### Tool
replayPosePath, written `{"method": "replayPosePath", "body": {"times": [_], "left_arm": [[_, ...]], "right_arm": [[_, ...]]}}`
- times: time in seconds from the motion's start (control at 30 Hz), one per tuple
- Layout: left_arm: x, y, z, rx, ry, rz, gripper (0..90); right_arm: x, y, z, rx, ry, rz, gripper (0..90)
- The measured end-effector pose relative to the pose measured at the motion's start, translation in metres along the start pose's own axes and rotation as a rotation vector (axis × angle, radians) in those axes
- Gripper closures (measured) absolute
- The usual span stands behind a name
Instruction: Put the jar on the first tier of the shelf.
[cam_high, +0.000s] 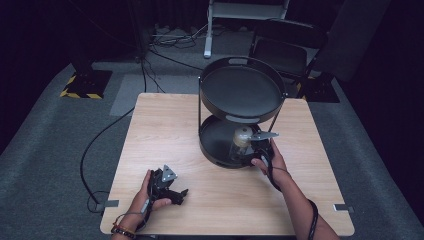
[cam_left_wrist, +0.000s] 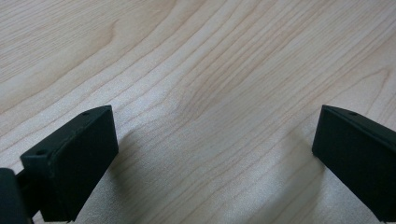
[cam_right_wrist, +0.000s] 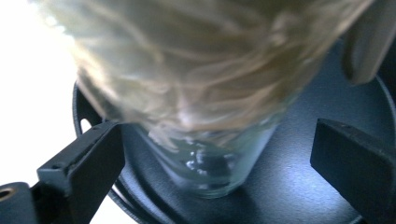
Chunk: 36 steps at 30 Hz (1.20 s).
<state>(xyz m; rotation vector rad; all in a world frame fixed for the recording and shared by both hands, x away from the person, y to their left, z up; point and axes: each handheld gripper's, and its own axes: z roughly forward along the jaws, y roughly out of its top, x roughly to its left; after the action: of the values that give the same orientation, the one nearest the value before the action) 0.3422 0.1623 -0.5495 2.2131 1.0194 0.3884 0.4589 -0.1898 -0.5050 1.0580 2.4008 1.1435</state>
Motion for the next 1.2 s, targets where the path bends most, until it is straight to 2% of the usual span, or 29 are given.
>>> {"method": "replayPosePath", "body": {"times": [0.27, 0.47, 0.9, 1.2], "left_arm": [[0.0, 0.0, 0.0, 0.0, 0.0, 0.0, 0.0], [0.0, 0.0, 0.0, 0.0, 0.0, 0.0, 0.0], [0.0, 0.0, 0.0, 0.0, 0.0, 0.0, 0.0], [0.0, 0.0, 0.0, 0.0, 0.0, 0.0, 0.0]], "right_arm": [[0.002, 0.001, -0.001, 0.005, -0.012, -0.019, 2.5], [0.004, 0.003, -0.005, 0.019, -0.024, -0.056, 2.5], [0.006, 0.01, -0.023, 0.057, -0.064, -0.156, 2.5], [0.008, 0.01, -0.044, 0.068, -0.096, -0.242, 2.6]]}}
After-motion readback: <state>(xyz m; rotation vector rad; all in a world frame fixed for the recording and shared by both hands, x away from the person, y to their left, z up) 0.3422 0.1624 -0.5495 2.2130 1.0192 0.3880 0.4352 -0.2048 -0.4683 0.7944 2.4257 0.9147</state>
